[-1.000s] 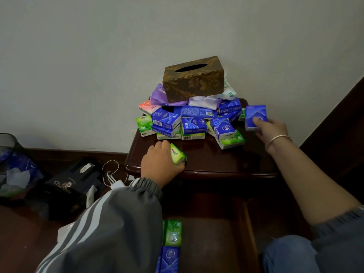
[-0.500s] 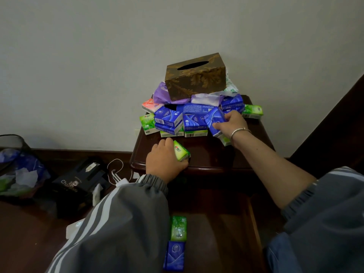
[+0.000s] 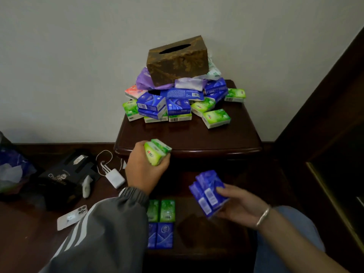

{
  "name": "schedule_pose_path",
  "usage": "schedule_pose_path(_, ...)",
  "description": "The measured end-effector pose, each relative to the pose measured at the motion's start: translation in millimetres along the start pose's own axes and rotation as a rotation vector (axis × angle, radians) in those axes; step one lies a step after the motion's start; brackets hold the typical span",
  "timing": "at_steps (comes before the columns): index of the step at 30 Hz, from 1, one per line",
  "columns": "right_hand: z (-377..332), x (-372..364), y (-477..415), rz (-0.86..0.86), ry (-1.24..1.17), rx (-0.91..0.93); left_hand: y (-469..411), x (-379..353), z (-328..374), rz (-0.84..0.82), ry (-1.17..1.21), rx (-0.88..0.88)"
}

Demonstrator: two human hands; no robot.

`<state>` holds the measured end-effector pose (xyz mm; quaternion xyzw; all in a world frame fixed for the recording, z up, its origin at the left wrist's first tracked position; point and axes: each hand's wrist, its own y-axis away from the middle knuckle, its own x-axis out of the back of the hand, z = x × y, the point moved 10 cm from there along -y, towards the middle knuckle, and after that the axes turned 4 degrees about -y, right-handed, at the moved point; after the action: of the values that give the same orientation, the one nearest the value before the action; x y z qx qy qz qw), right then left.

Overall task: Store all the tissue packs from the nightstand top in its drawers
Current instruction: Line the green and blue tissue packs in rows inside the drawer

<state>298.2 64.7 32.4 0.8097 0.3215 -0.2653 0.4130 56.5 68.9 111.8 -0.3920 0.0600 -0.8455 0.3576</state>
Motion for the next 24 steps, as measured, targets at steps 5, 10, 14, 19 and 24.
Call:
schedule_pose_path(5,83.6,74.6,-33.8,0.393,0.314,-0.269,61.0,-1.4,-49.6,-0.101,0.045,0.132)
schedule_pose_path(10,114.9,104.8,-81.7,0.556,0.494,-0.241,100.3,-13.0,-127.8,-0.226,-0.071,0.488)
schedule_pose_path(14,145.8,116.2,-96.1,0.528,0.660,-0.309,91.9,-9.1,-143.9,-0.230,-0.102,0.508)
schedule_pose_path(19,133.9,114.7,-107.8,0.506,1.236,-0.343,85.8,-1.7,-147.0,-0.192,-0.096,0.522)
schedule_pose_path(24,133.2,107.4,-104.6,0.495,1.184,-0.301,78.2,-1.6,-137.8,-0.215,-0.053,0.498)
